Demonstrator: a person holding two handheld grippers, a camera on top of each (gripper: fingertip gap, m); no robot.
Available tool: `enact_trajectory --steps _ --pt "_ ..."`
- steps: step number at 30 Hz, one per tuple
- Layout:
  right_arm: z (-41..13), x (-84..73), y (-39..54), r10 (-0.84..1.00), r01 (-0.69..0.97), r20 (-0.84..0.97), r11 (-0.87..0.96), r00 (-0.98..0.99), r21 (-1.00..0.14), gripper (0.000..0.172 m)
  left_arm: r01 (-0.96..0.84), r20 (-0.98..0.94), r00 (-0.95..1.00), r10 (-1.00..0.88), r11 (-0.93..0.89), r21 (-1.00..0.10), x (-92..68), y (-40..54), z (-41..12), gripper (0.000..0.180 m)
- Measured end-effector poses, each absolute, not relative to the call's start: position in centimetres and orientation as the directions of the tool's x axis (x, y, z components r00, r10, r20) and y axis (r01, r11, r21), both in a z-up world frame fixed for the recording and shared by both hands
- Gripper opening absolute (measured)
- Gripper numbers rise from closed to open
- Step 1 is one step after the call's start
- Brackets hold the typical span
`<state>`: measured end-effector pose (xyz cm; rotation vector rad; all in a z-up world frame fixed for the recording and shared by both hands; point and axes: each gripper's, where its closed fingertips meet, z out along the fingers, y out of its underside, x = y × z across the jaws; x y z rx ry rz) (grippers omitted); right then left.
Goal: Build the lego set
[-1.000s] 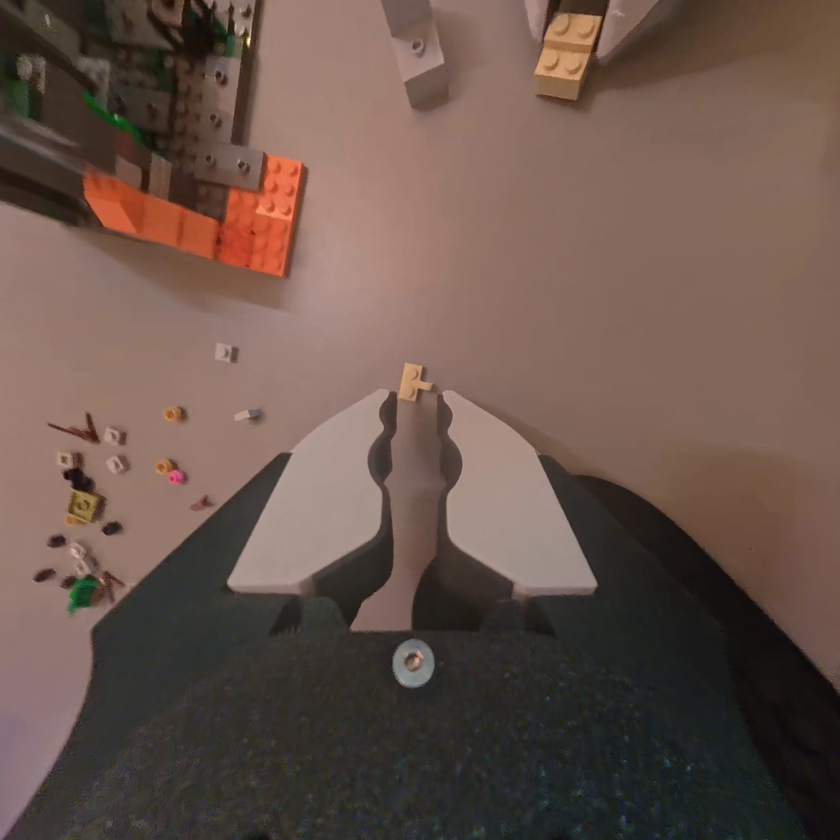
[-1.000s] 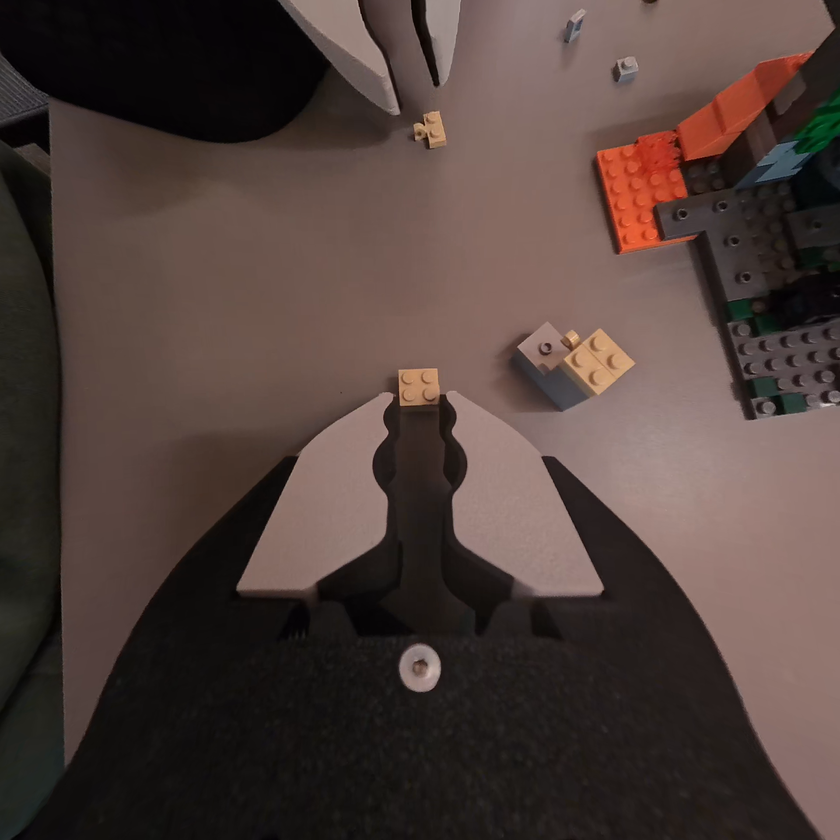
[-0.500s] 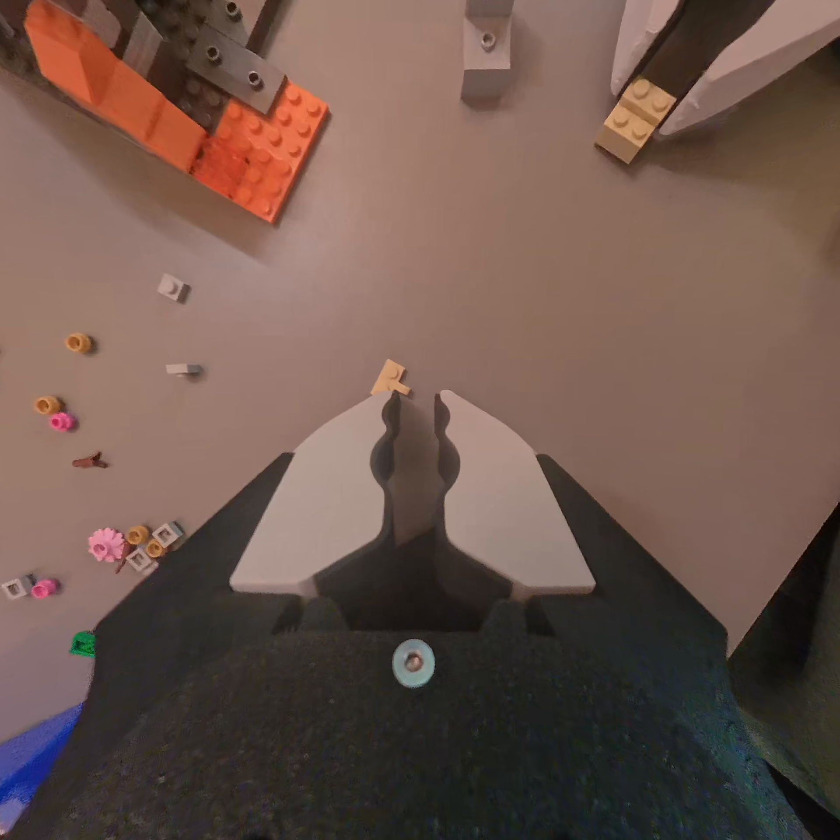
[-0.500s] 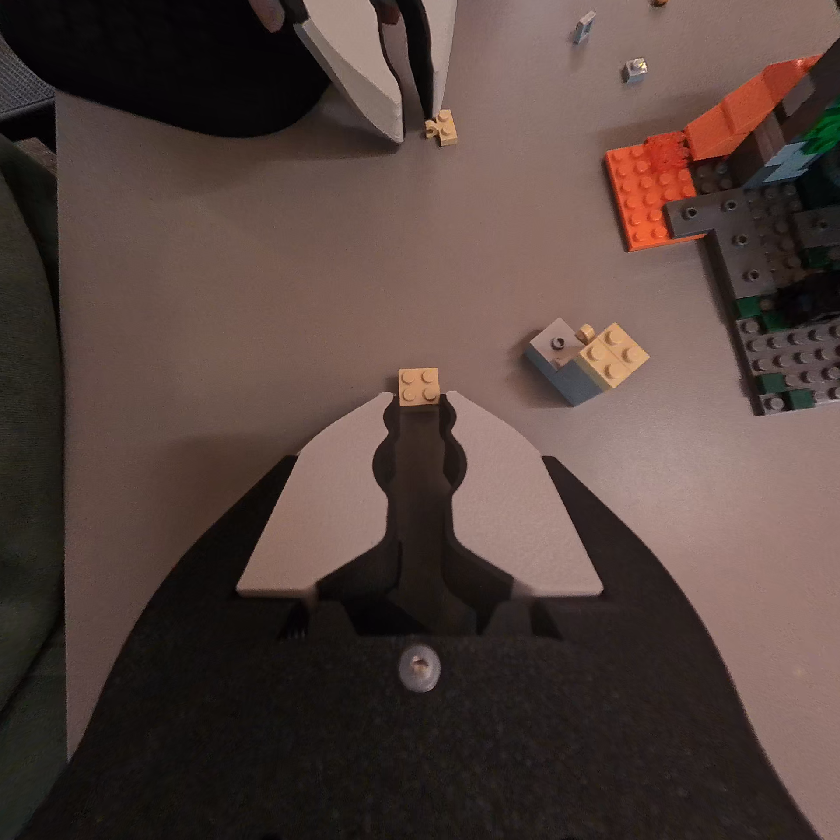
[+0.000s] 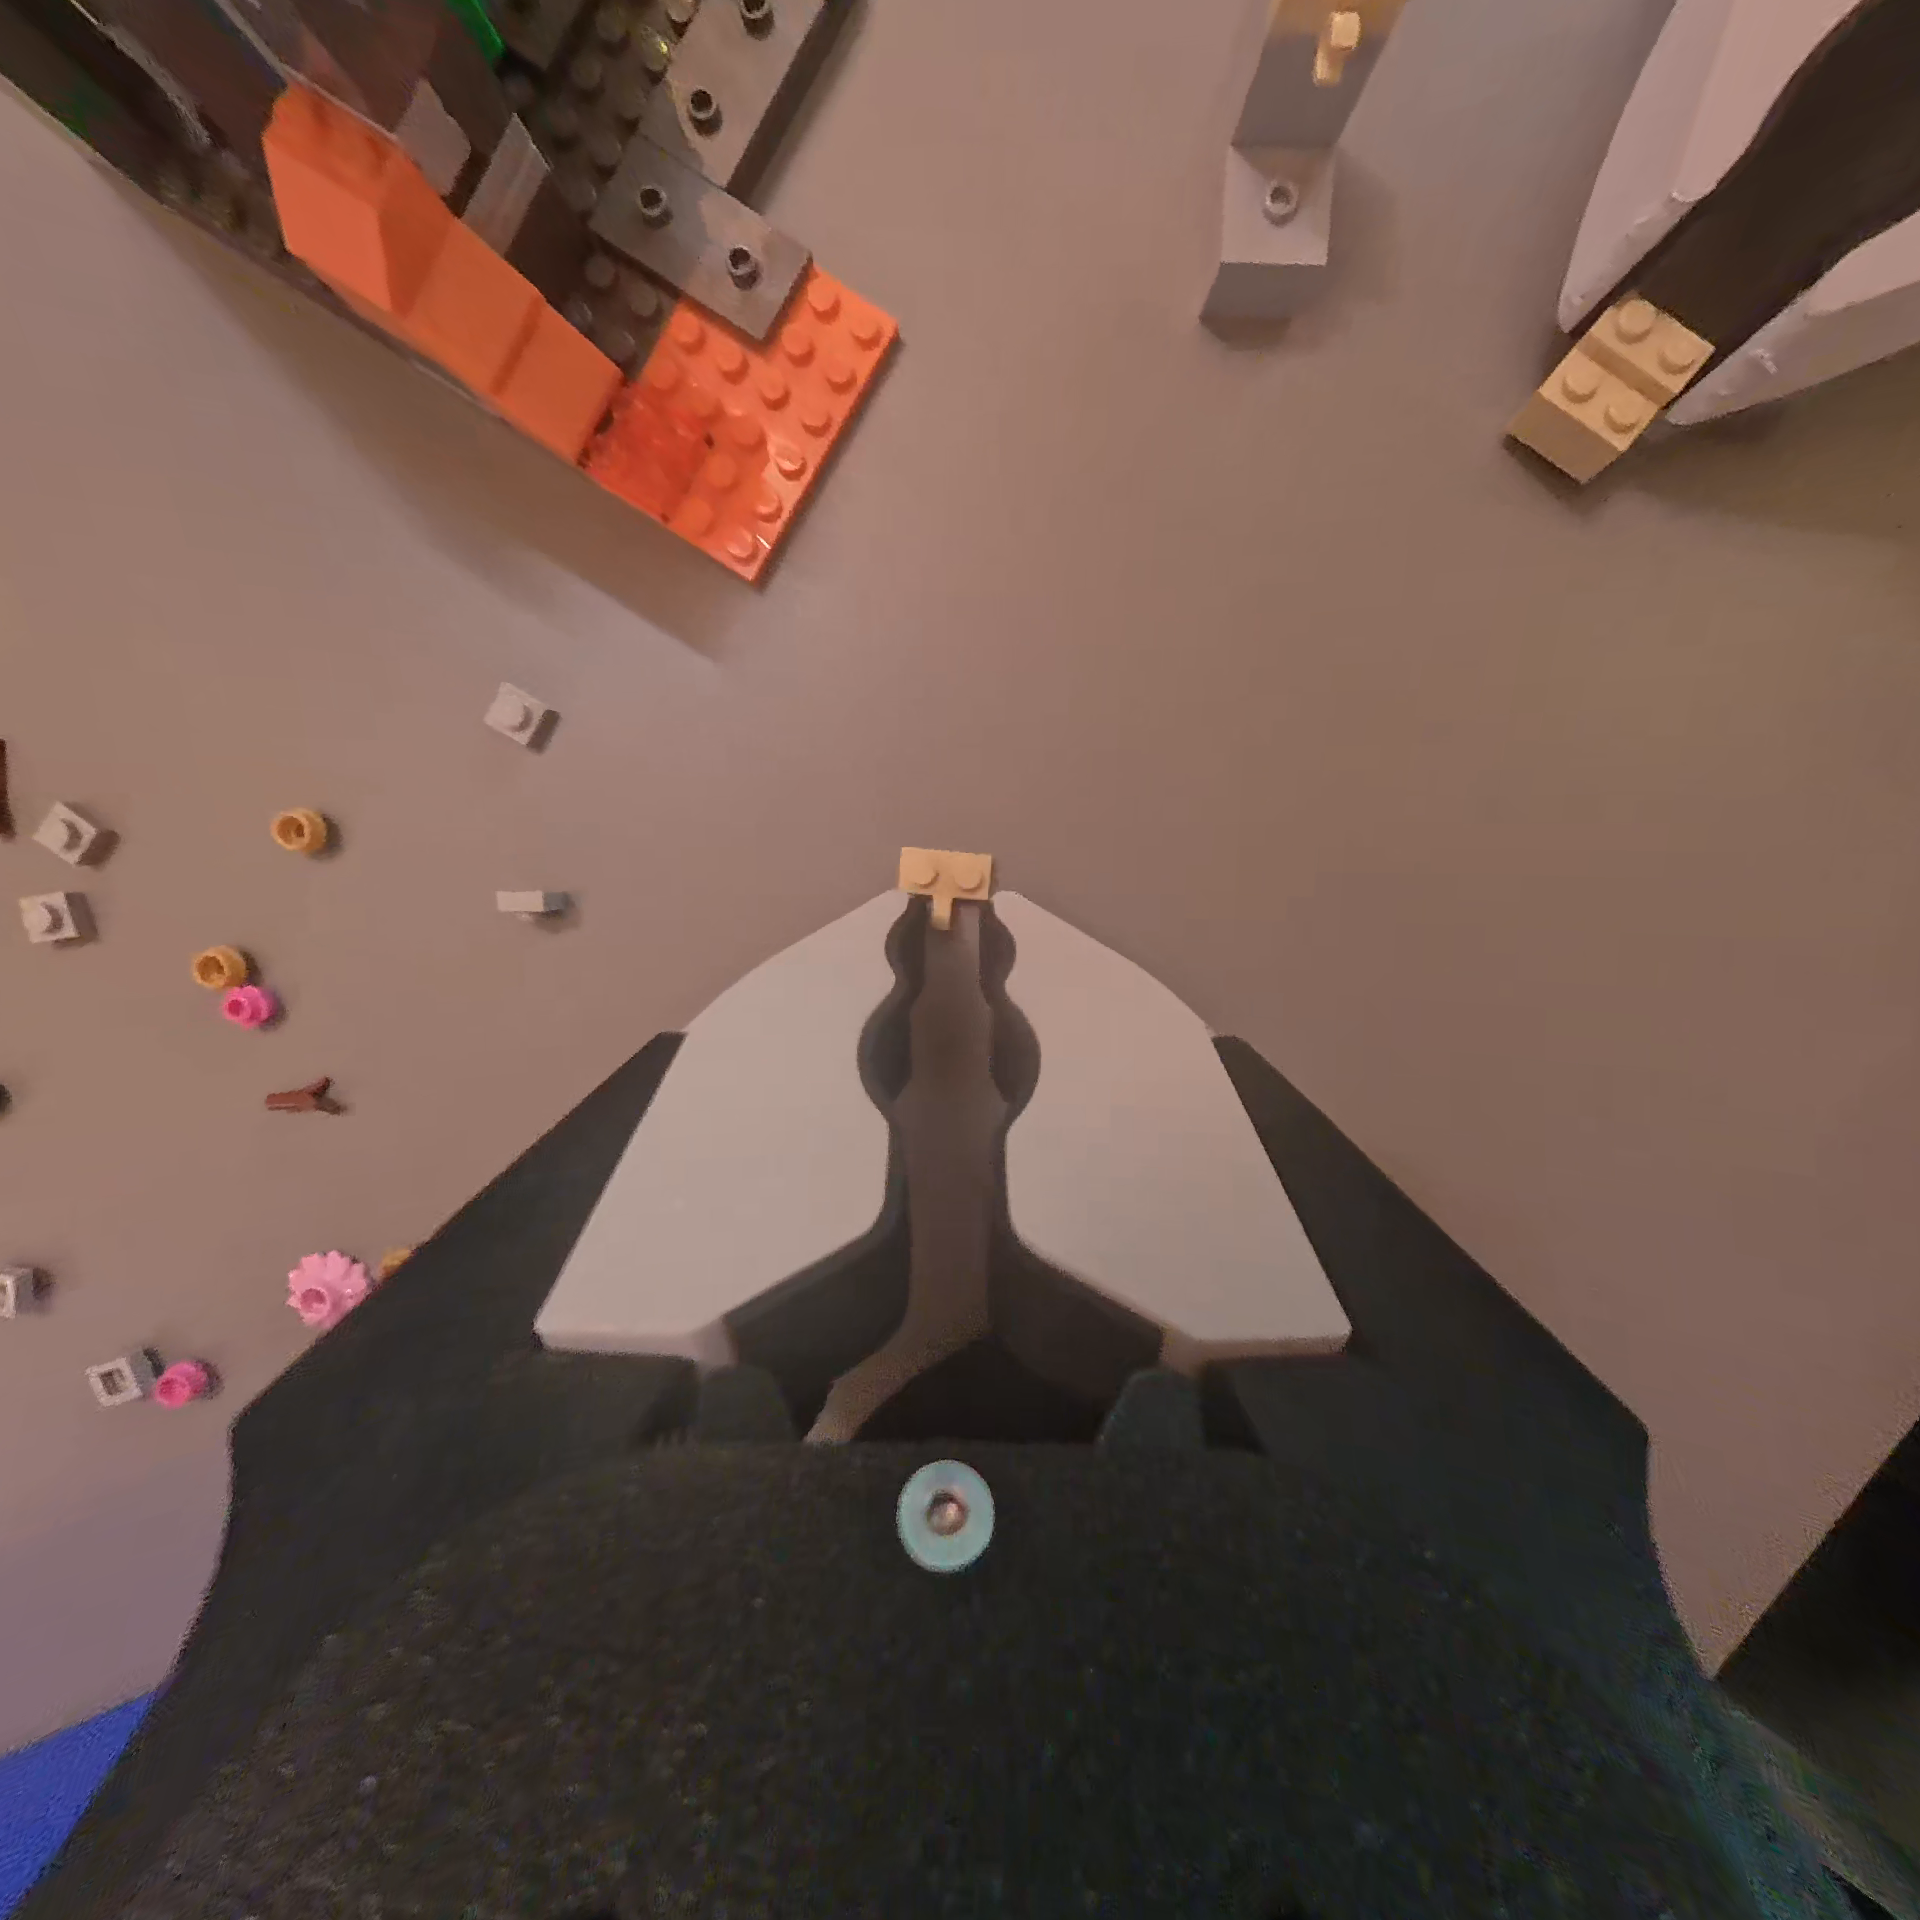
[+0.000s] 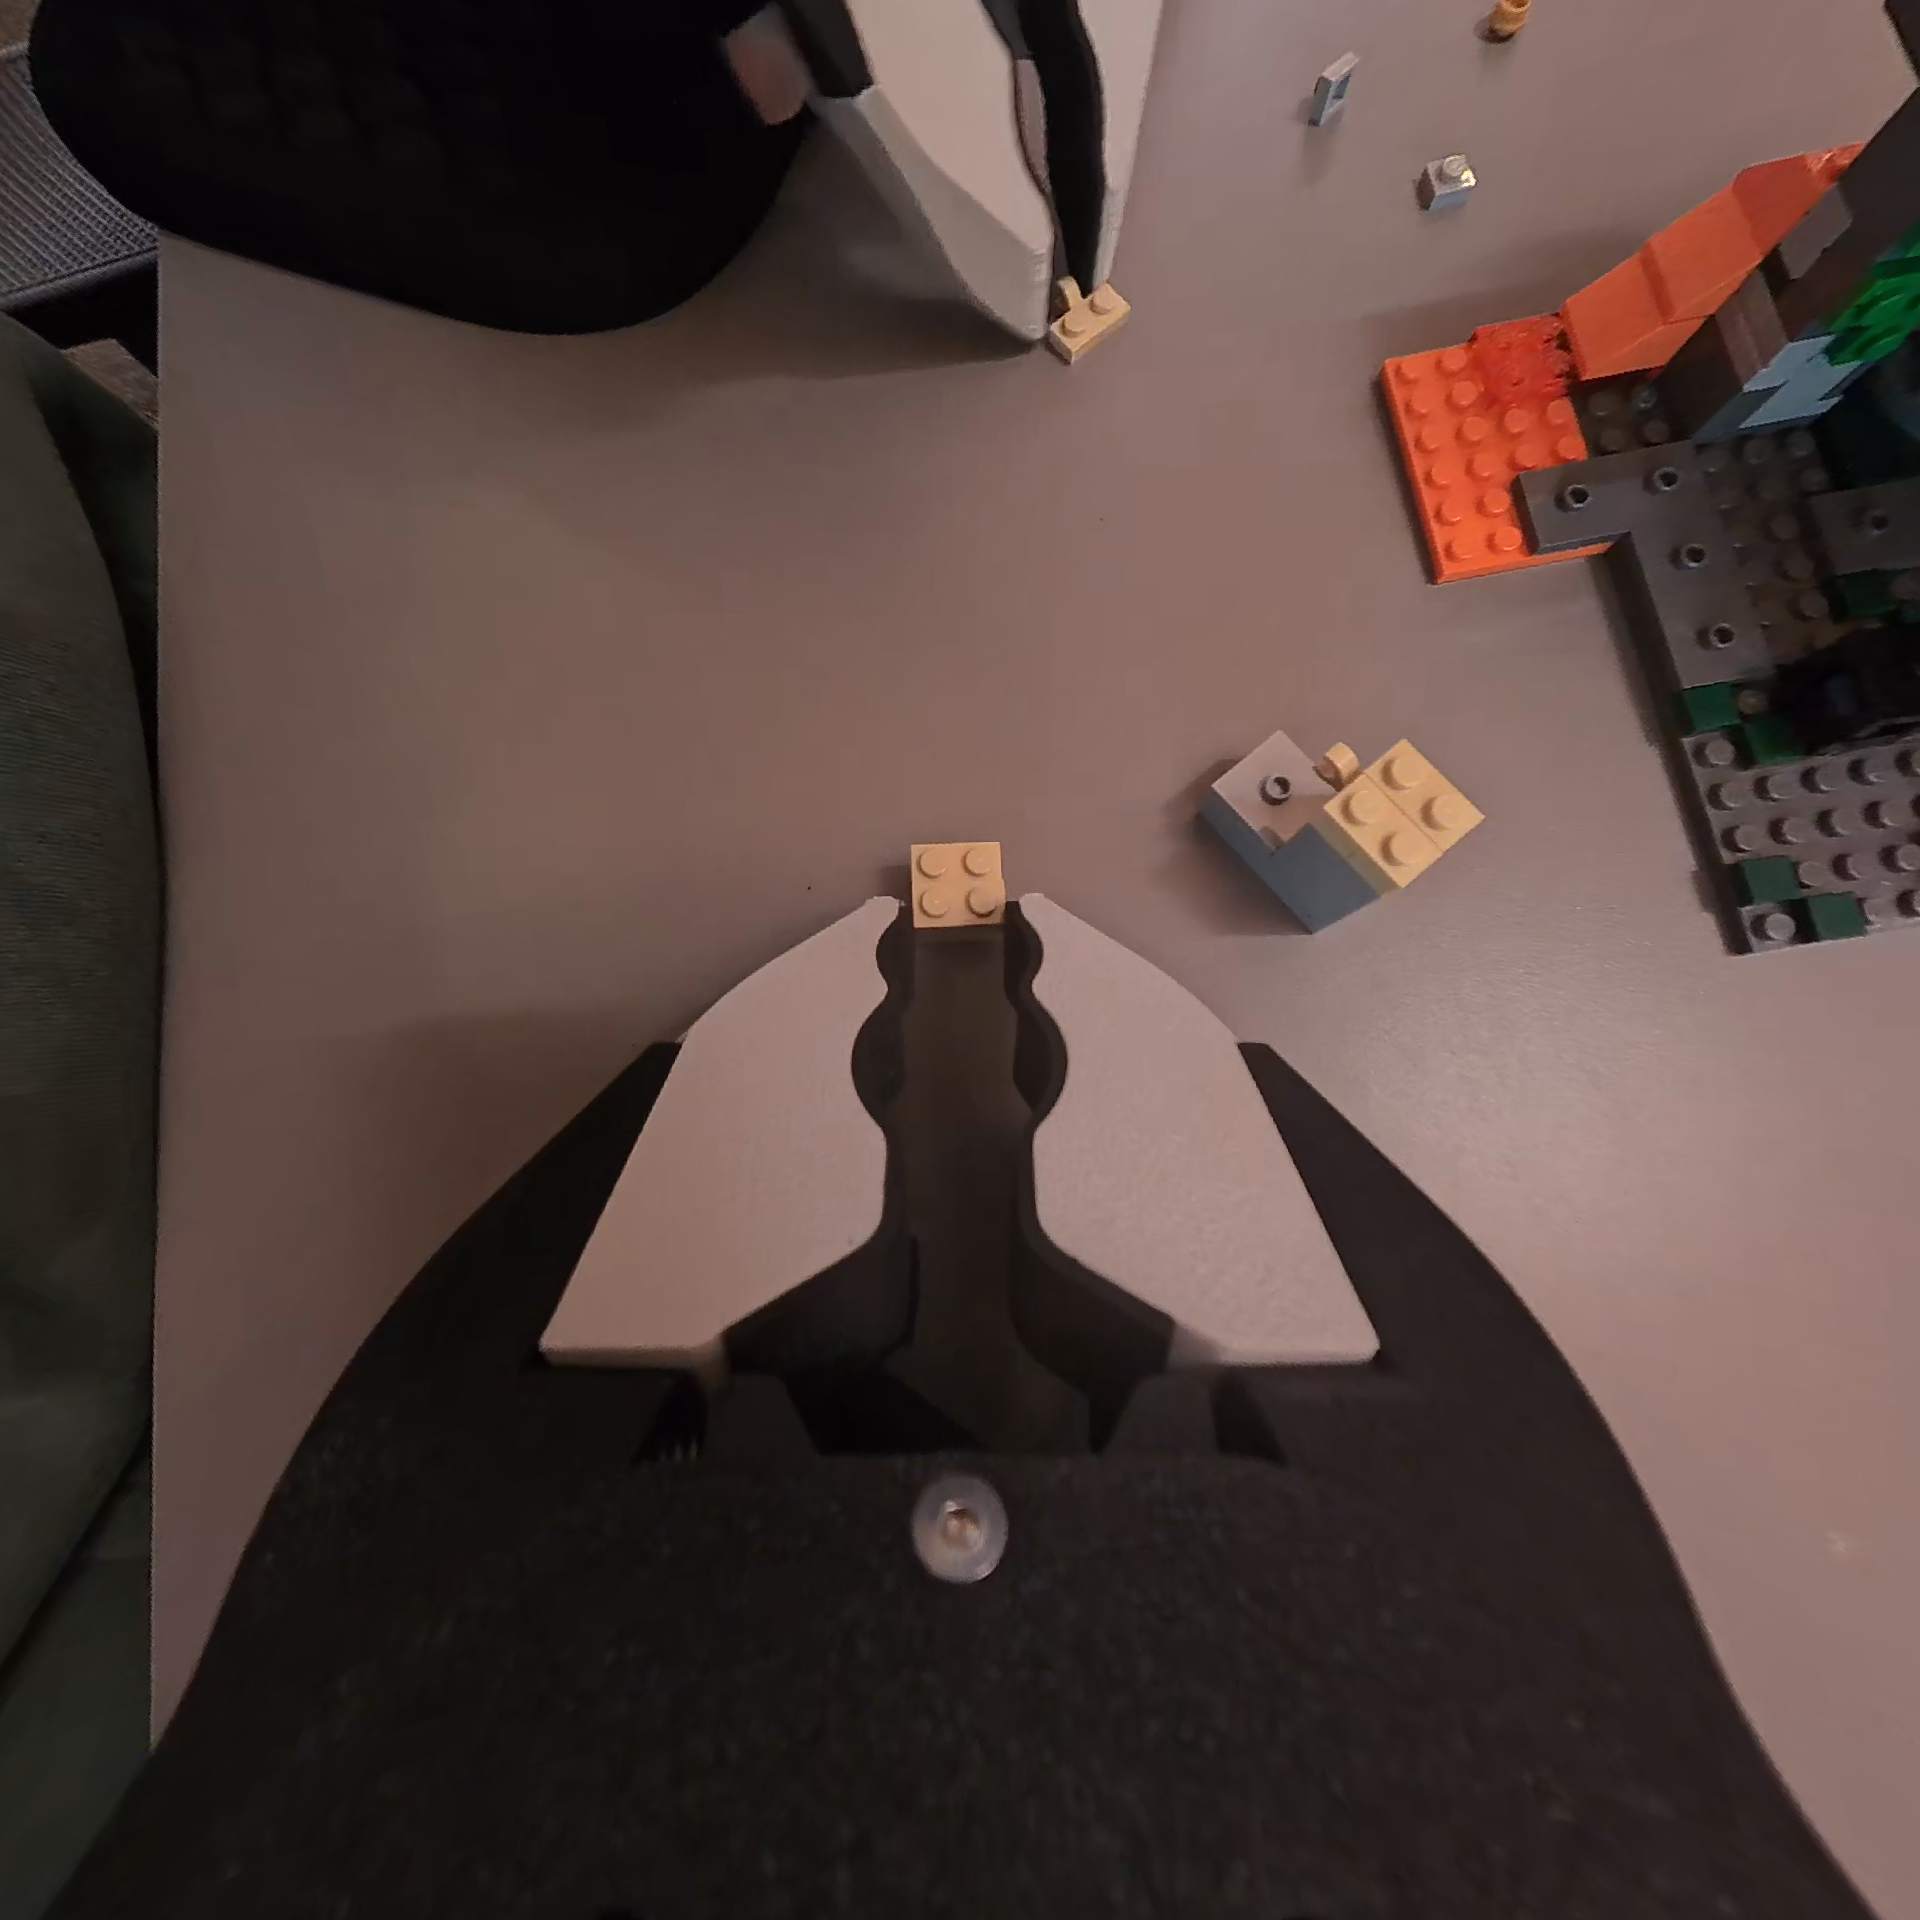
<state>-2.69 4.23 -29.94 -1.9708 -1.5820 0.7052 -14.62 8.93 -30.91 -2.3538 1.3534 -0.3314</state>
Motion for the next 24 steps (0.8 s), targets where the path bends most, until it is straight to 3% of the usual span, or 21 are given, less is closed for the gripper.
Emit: enact_trajectory --steps 6,14,24 --pt "-30.0 -2.7 4.2 0.981 0.717 -0.066 -0.179 0.183 -0.674 0.016 -0.798 -0.042 0.447 -0.894 -0.377 -0.470 -14.1 9.6 -30.9 0.002" --pt "-29.5 -2.9 3.5 0.990 0.705 -0.083 -0.142 0.118 -0.695 0.016 -0.819 -0.019 0.176 -0.984 -0.135 -0.558 -7.9 4.8 -26.6 0.002" --pt "-27.6 -4.2 2.3 0.987 0.599 -0.151 -0.158 0.063 -0.785 0.016 -0.875 -0.008 0.008 -1.000 -0.003 -0.484 -5.3 2.6 -26.8 0.003"
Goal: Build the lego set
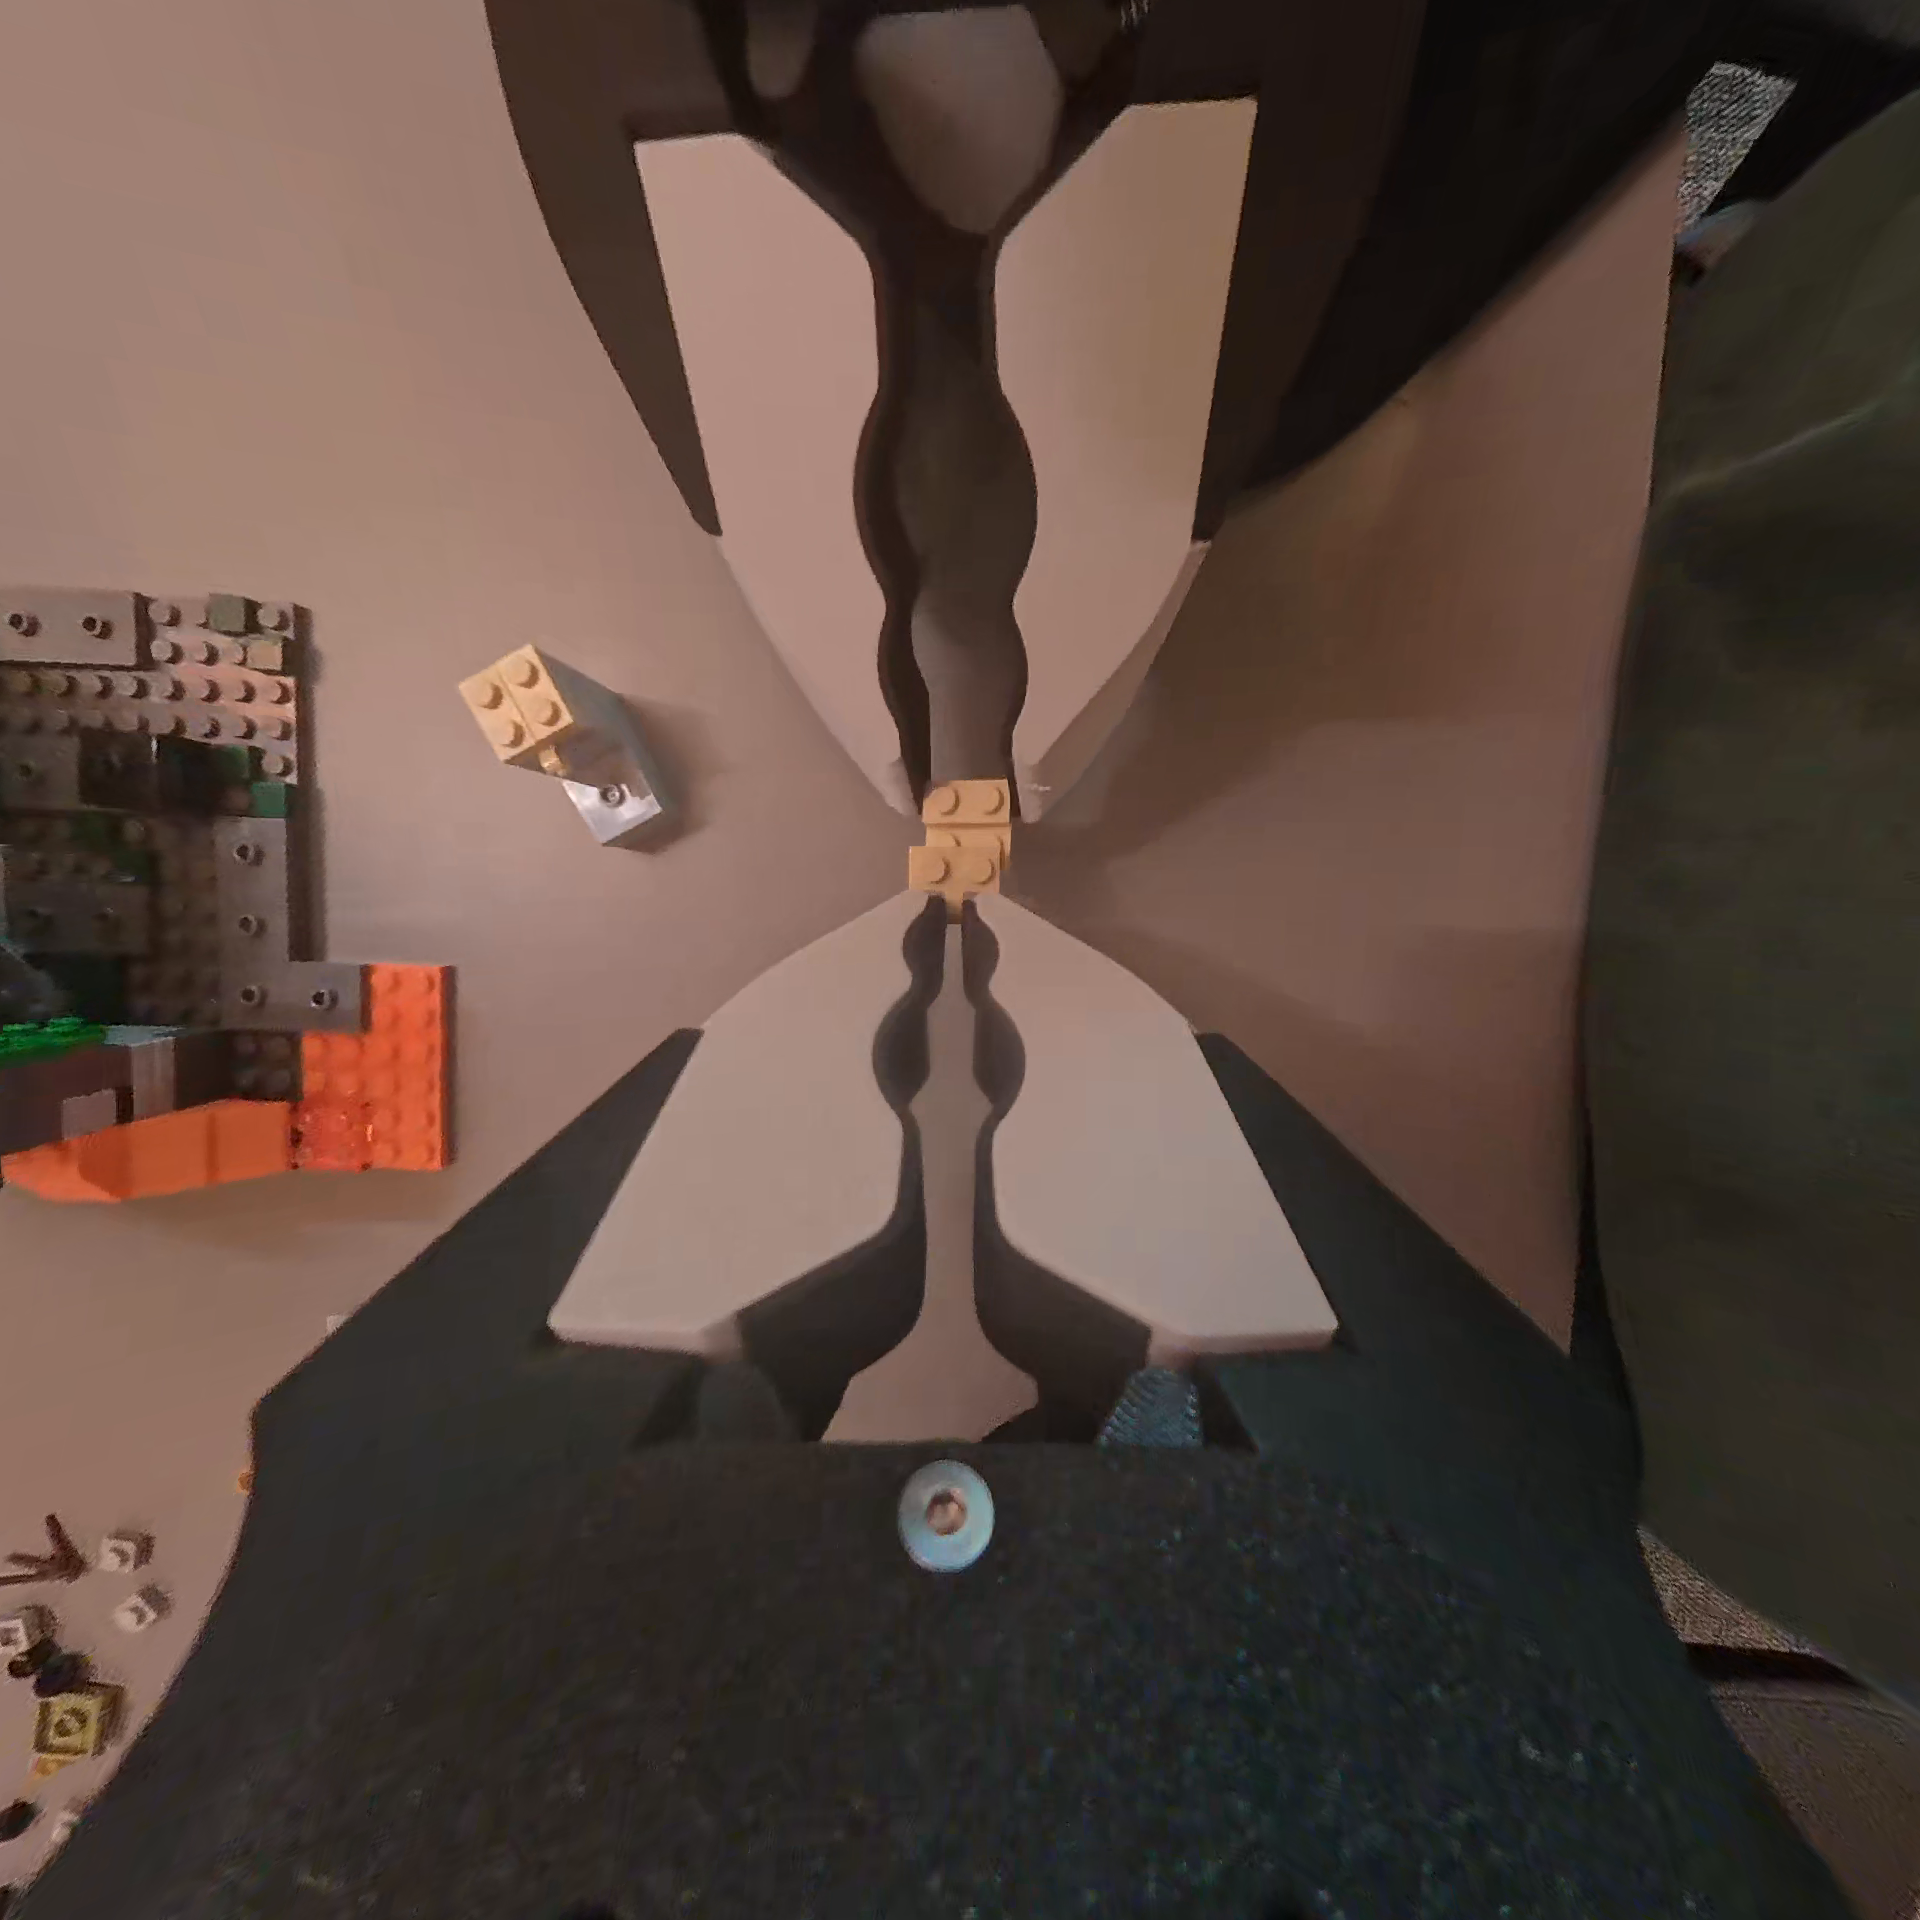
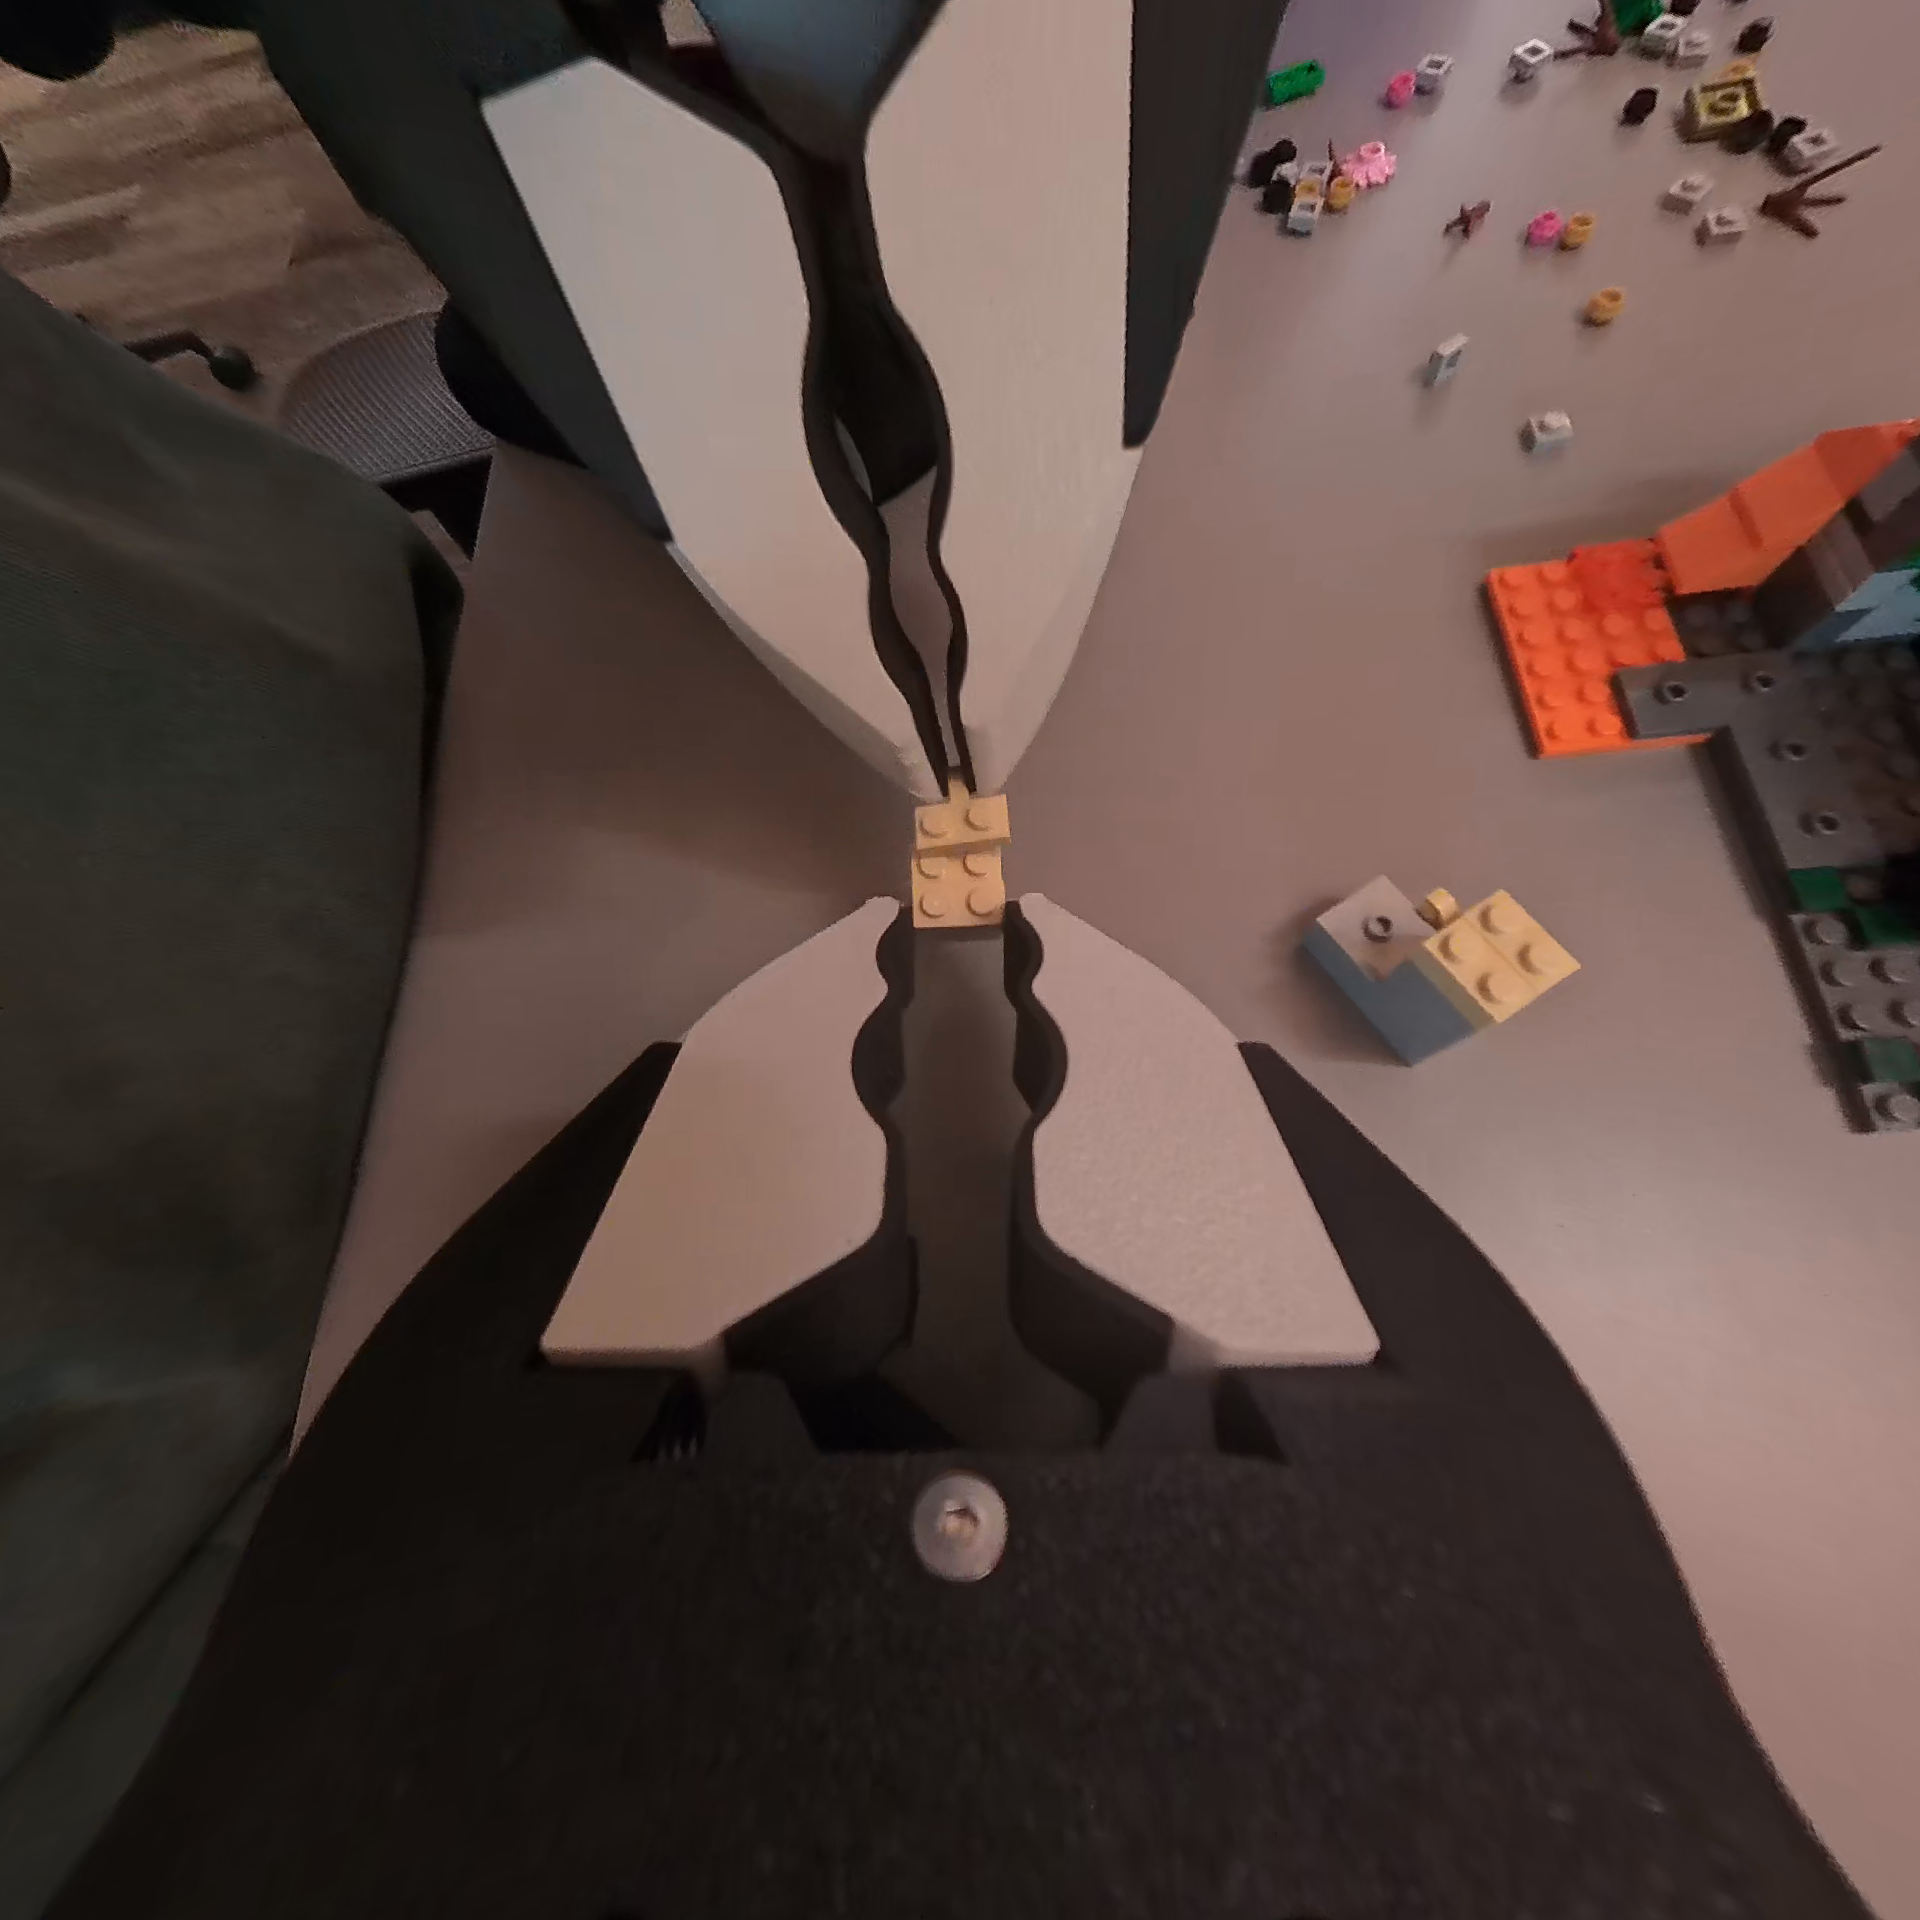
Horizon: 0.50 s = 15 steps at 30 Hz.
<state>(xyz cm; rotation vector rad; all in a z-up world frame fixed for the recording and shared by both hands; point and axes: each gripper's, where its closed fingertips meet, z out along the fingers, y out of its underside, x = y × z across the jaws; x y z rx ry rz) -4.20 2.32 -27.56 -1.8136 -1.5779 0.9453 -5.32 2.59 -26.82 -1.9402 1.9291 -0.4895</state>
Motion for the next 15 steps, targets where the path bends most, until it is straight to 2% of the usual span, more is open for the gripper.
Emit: enact_trajectory --steps 15 --pt "-27.21 -4.34 2.53 0.987 0.567 -0.145 -0.158 0.069 -0.809 0.016 -0.894 -0.022 -0.024 -0.999 0.032 -0.447 -4.93 2.59 -26.72 0.003"
